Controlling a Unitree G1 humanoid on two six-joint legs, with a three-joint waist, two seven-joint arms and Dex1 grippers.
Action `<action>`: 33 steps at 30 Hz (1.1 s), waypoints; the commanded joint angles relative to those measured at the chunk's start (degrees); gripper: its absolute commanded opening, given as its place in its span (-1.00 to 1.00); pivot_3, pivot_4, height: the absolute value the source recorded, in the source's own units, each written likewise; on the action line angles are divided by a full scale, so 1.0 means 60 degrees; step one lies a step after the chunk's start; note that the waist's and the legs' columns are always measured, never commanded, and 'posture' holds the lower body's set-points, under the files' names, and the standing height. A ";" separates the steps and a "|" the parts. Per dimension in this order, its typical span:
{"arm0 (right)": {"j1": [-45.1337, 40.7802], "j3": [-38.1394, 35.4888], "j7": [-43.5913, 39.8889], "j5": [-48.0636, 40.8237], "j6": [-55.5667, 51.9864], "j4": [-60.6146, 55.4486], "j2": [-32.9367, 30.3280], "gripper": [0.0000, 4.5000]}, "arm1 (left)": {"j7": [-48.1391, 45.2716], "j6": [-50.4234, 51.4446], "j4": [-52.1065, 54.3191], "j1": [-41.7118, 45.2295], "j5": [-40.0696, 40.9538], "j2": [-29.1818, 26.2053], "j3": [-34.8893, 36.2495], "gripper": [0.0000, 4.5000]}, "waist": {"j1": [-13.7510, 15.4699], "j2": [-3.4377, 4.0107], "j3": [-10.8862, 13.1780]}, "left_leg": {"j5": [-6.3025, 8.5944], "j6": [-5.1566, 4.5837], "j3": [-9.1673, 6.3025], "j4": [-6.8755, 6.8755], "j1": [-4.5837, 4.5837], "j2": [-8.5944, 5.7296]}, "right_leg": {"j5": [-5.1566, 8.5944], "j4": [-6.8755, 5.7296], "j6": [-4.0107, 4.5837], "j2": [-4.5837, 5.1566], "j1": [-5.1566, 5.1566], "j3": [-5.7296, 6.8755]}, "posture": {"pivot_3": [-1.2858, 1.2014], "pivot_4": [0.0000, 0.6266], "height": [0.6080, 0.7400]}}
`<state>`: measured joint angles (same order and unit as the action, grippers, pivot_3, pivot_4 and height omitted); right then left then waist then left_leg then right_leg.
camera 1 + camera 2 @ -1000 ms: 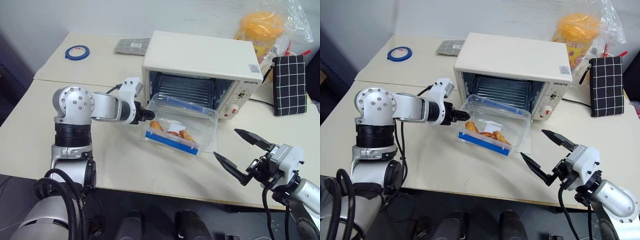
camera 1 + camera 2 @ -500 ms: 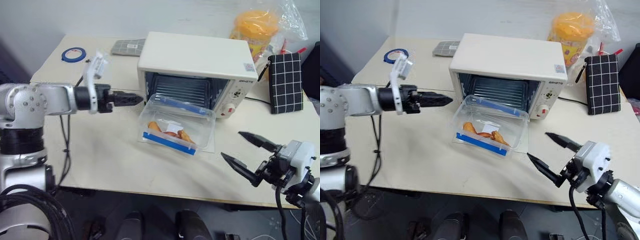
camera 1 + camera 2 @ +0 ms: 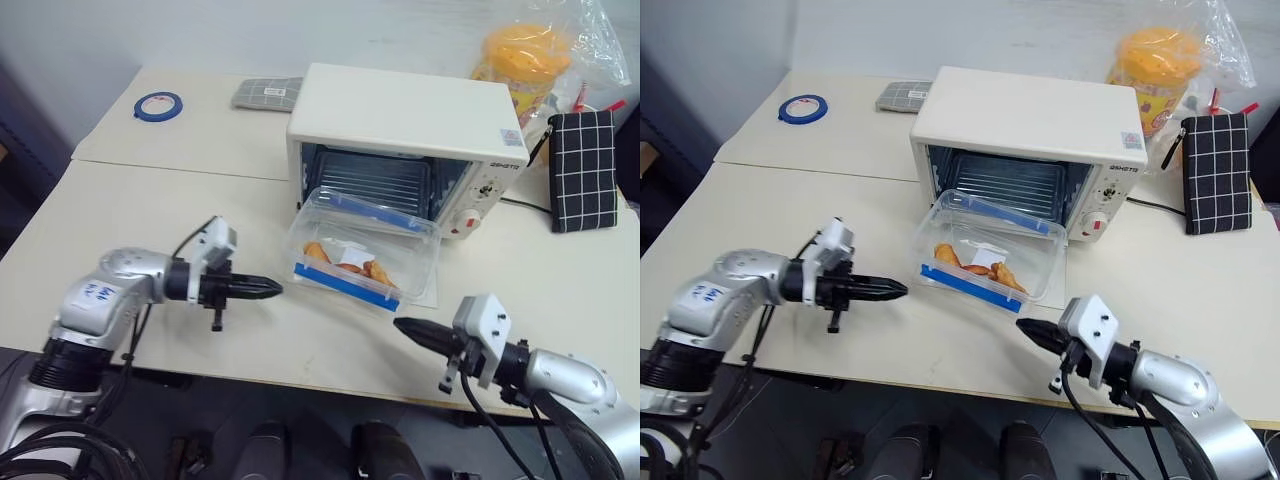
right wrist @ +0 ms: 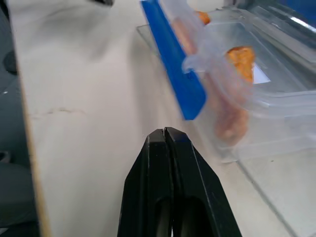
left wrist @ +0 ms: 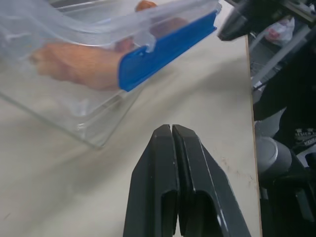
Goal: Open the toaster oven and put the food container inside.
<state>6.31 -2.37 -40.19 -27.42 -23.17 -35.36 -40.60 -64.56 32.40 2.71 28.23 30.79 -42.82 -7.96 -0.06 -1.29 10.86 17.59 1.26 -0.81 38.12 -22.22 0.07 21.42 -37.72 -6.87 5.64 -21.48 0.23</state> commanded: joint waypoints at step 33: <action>-0.5094 -0.0164 -0.0425 0.1476 0.2132 0.5251 0.1376 -1.00 | 0.3880 -0.3317 -0.4129 0.2655 -0.2485 0.4397 0.1124 -0.98 | -0.0027 0.0000 0.0000 | -0.0006 0.0007 0.0004 0.0003 -0.0015 -0.0003 | -0.0009 -0.0022 -0.0017 0.0004 -0.0011 0.0109 | 0.03 -0.52 1.00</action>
<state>-26.11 -0.94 -40.31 -15.53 -10.21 0.87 -31.11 -38.77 11.57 -26.41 45.26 14.21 -15.02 -2.16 -0.22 -1.29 10.85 17.55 1.30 -0.79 38.12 -22.32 0.08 21.37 -37.85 -6.97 5.66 -21.54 0.91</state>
